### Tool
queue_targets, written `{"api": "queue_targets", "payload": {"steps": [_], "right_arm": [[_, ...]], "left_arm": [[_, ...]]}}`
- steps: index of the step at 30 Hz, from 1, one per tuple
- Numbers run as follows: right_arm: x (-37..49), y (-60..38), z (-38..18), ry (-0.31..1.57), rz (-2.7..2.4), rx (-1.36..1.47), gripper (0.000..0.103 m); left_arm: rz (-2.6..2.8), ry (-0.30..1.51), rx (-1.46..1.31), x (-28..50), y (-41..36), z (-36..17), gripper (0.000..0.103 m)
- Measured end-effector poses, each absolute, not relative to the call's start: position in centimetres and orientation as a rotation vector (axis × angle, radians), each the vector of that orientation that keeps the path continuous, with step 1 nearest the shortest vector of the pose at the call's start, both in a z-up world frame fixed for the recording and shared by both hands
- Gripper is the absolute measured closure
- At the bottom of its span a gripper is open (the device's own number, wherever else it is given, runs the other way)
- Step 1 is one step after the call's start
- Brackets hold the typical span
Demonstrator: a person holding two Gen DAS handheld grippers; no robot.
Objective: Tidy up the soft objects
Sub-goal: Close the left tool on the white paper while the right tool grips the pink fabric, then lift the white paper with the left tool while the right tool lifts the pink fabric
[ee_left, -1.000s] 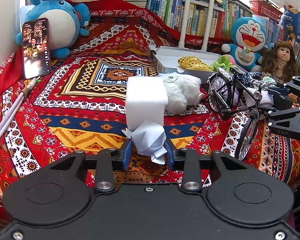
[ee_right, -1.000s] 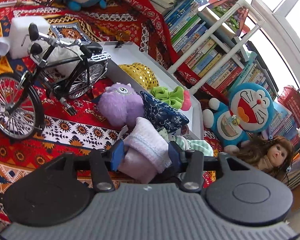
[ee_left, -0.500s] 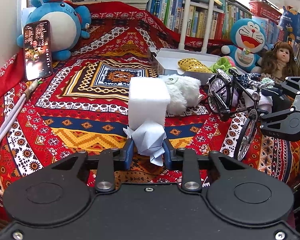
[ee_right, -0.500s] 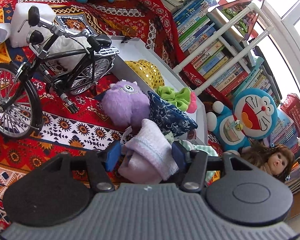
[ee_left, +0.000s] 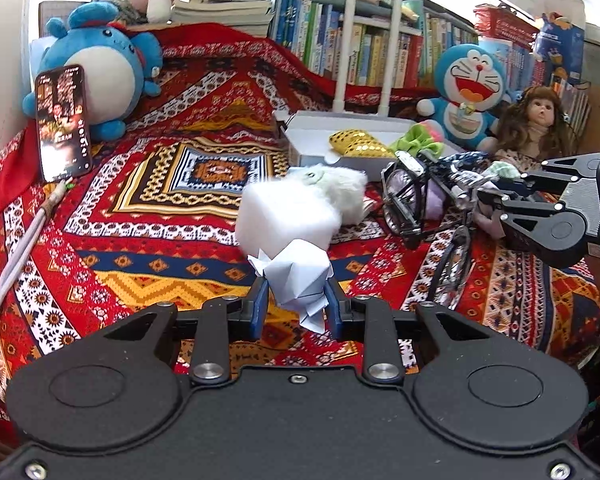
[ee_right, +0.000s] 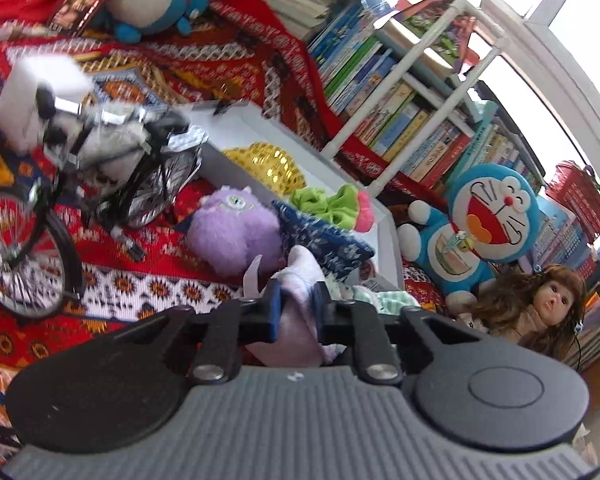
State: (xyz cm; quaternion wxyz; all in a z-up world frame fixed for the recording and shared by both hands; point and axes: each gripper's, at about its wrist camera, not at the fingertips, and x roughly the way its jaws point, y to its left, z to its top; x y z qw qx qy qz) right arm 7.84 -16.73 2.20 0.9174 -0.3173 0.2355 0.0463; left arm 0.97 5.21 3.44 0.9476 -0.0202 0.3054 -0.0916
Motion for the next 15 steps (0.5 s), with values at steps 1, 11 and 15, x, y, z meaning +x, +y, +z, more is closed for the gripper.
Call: {"api": "queue_targets", "payload": {"steps": [1, 11, 15], "right_arm": [[7.7, -16.8, 2.5, 0.478, 0.097, -0.634, 0.086], [6.4, -18.0, 4.9, 0.490, 0.160, -0.456, 0.087], [5.4, -19.0, 5.9, 0.497, 0.195, -0.355, 0.087]], "left_arm": [[-0.190, 0.620, -0.041, 0.9, 5.1, 3.6, 0.075], [-0.235, 0.600, -0.048, 0.6, 4.3, 4.9, 0.075], [-0.249, 0.581, -0.042, 0.5, 3.9, 5.5, 0.075]]}}
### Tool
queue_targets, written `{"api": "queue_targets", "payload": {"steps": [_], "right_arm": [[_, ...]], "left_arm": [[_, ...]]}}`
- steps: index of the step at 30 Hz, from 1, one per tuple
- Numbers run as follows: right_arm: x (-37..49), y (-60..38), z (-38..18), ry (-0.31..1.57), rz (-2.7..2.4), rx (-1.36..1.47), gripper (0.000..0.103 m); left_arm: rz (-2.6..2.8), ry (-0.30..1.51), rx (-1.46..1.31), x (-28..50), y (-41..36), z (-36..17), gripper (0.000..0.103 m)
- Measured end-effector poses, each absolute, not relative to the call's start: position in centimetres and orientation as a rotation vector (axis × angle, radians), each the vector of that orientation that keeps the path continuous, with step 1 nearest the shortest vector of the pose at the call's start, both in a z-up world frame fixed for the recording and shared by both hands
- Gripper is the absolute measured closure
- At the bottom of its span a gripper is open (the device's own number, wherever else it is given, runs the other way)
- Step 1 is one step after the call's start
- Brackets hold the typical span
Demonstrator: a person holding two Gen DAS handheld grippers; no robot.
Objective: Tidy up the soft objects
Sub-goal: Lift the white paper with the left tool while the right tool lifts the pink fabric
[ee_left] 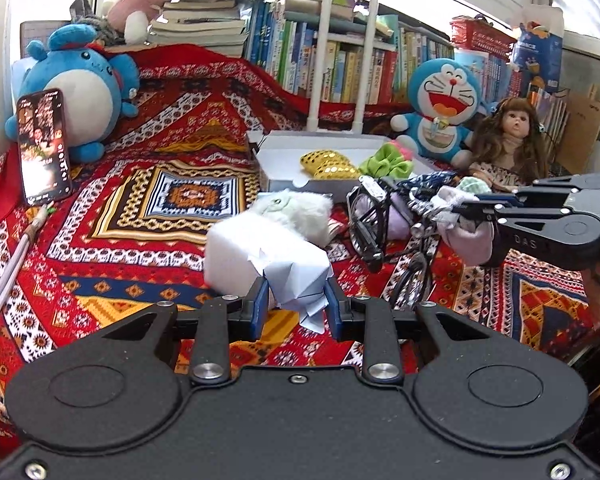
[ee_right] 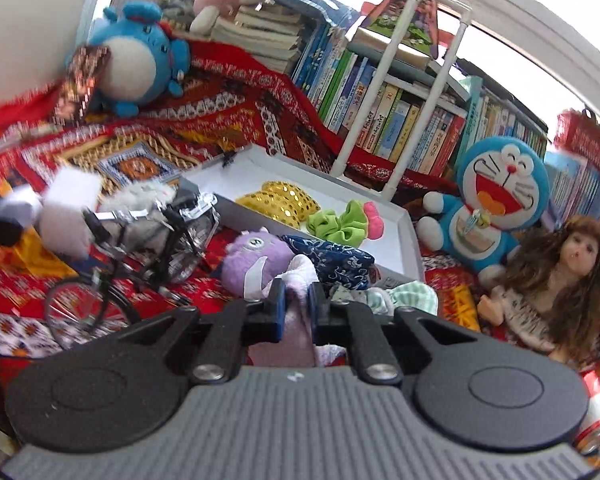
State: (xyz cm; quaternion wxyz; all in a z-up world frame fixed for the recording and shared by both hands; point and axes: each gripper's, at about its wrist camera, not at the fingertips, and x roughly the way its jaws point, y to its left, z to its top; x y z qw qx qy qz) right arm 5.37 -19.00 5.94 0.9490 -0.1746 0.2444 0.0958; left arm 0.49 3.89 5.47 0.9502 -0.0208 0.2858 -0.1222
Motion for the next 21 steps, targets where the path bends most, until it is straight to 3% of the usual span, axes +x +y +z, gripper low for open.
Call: {"api": "queue_targets", "payload": {"steps": [10, 11, 12, 21], "right_arm": [[4.1, -21.7, 4.7, 0.582, 0.212, -0.169, 0.084], [4.0, -21.9, 4.4, 0.587, 0.199, -0.161, 0.074], [3.9, -22.2, 4.2, 0.590, 0.189, -0.151, 0.070], [3.4, -23.0, 3.6, 0.580, 0.137, -0.146, 0.042]], "left_arm": [[-0.271, 0.578, -0.036, 0.6, 3.0, 5.8, 0.075], [-0.271, 0.580, -0.034, 0.7, 2.9, 5.8, 0.075], [-0.272, 0.580, -0.033, 0.7, 2.8, 5.8, 0.075], [-0.276, 0.589, -0.024, 1.2, 2.2, 5.5, 0.075]]}}
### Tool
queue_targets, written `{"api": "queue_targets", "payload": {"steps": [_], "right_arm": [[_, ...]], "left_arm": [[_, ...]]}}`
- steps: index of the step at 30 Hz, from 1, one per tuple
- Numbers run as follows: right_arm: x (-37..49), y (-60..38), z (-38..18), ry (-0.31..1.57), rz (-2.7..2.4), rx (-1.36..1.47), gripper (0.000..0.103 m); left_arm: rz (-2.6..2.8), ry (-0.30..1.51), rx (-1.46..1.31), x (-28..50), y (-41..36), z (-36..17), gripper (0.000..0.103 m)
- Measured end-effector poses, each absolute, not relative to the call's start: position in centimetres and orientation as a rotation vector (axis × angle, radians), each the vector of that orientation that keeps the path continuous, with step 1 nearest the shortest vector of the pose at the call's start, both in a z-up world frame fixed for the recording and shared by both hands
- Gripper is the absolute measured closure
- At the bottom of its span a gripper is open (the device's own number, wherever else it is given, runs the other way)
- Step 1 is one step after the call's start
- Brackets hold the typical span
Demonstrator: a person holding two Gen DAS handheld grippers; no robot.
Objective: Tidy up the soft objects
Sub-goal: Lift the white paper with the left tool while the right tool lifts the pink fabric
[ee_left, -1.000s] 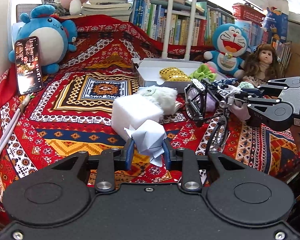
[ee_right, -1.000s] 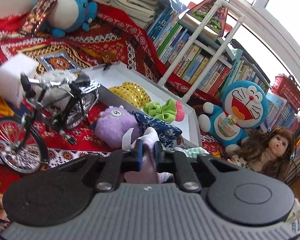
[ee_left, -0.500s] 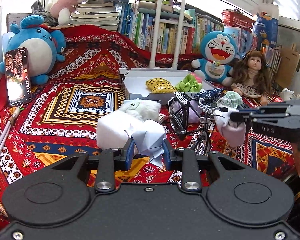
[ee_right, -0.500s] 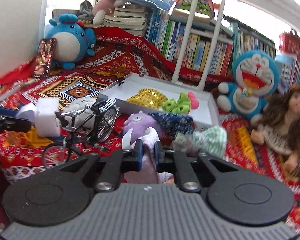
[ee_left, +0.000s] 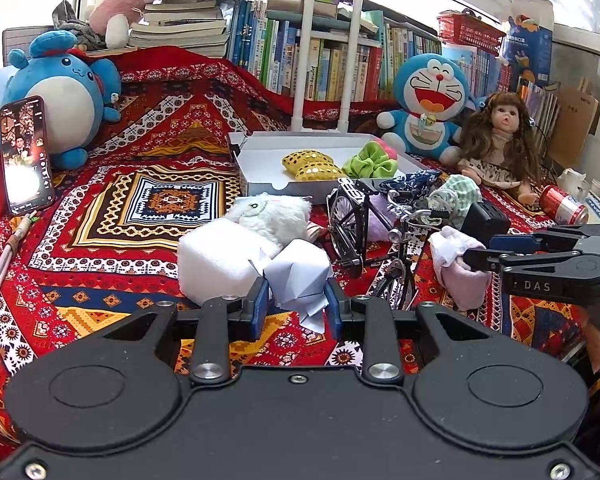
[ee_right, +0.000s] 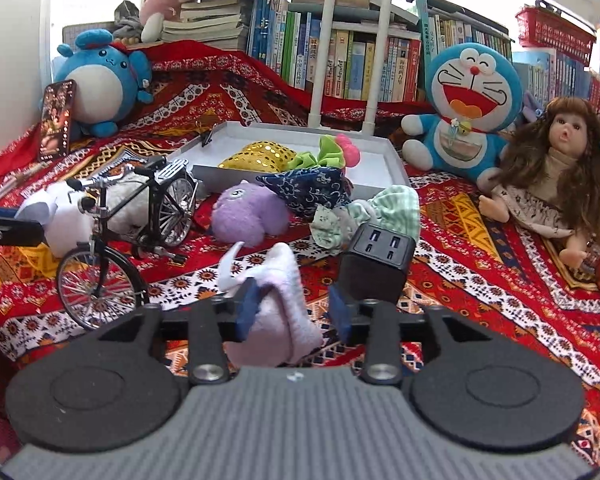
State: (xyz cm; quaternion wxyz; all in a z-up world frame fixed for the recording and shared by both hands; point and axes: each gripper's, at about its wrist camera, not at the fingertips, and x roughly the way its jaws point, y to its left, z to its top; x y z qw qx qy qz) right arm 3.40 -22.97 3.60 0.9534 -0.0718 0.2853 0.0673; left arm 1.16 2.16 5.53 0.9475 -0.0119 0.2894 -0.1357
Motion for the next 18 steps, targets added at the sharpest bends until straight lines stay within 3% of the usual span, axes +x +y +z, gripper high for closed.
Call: {"api": "queue_targets", "payload": {"steps": [18], "right_arm": [[4.9, -19.1, 0.9, 0.618, 0.213, -0.287, 0.024]], "left_arm": [[-0.265, 0.598, -0.024, 1.4, 2.5, 5.3, 0.075]]}}
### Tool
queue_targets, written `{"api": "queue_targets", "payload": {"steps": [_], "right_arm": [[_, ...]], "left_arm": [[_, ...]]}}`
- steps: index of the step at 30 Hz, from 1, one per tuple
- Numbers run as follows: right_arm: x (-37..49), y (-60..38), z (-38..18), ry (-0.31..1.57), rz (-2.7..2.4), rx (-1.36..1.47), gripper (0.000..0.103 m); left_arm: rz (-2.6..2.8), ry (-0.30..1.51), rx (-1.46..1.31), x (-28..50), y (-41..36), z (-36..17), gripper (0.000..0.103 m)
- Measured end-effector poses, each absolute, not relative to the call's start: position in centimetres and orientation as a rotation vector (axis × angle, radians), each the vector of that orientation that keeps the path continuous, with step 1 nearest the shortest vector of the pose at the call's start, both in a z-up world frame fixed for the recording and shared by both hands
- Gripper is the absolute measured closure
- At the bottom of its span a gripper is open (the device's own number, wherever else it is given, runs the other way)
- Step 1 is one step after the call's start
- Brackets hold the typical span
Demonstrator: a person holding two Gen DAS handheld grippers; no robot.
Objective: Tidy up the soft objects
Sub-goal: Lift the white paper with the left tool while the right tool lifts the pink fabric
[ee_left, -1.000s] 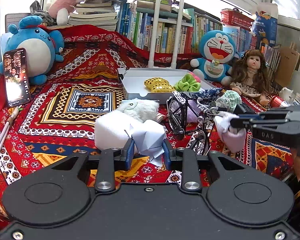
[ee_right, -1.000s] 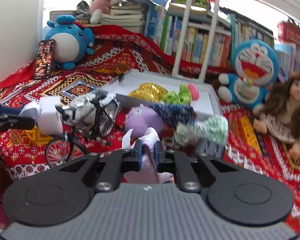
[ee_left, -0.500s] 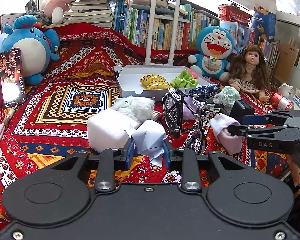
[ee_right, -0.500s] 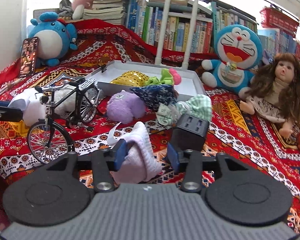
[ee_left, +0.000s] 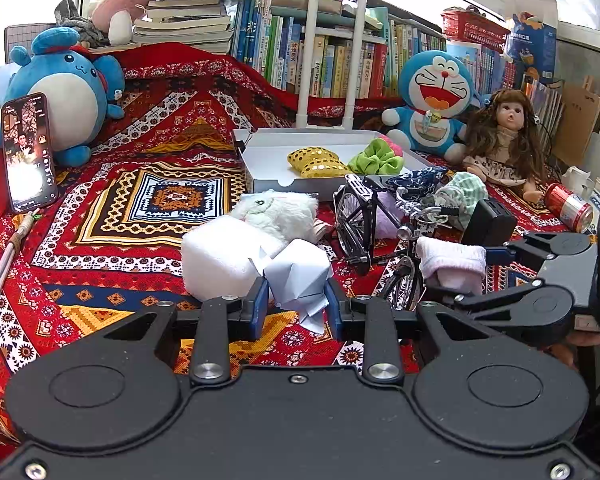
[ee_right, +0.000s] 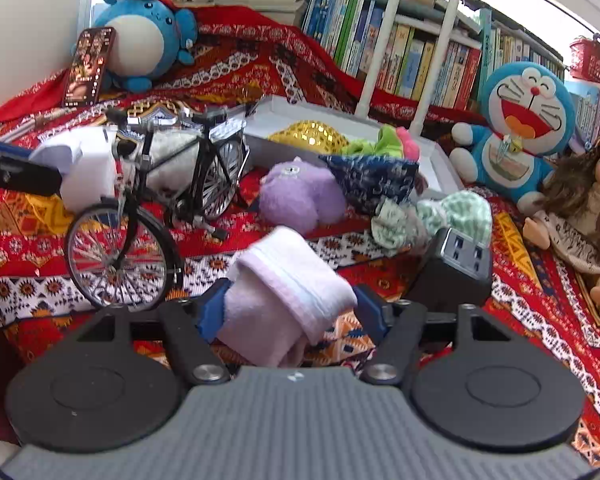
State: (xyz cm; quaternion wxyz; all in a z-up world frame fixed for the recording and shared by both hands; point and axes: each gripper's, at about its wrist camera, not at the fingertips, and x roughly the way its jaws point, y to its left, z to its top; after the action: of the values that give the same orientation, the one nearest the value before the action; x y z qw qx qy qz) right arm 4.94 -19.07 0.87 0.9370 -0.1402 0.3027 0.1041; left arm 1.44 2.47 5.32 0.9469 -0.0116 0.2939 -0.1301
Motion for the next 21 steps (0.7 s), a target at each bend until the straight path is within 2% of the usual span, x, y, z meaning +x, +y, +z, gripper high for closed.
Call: {"api": "queue_targets", "payload": {"steps": [9, 10, 11, 14, 21], "right_arm": [[4.2, -19.7, 1.6, 0.604, 0.192, -0.284, 0.023], [4.0, -20.0, 1.8, 0.603, 0.192, -0.275, 0.030], [3.9, -20.2, 1.9, 0.606, 0.193, -0.262, 0.045], [3.4, -20.8, 2.3, 0.603, 0.175, -0.226, 0.060], [2.6, -21.5, 4.0, 0.538, 0.143, -0.196, 0.063]], "left_arm": [[-0.258, 0.601, -0.028, 1.5, 2.6, 5.1, 0.075], [-0.257, 0.602, -0.029, 1.6, 2.6, 5.1, 0.075], [-0.256, 0.603, -0.030, 1.6, 2.6, 5.0, 0.075], [-0.256, 0.602, -0.031, 1.6, 2.7, 5.0, 0.075], [-0.262, 0.584, -0.025, 1.8, 2.5, 5.6, 0.074]]}}
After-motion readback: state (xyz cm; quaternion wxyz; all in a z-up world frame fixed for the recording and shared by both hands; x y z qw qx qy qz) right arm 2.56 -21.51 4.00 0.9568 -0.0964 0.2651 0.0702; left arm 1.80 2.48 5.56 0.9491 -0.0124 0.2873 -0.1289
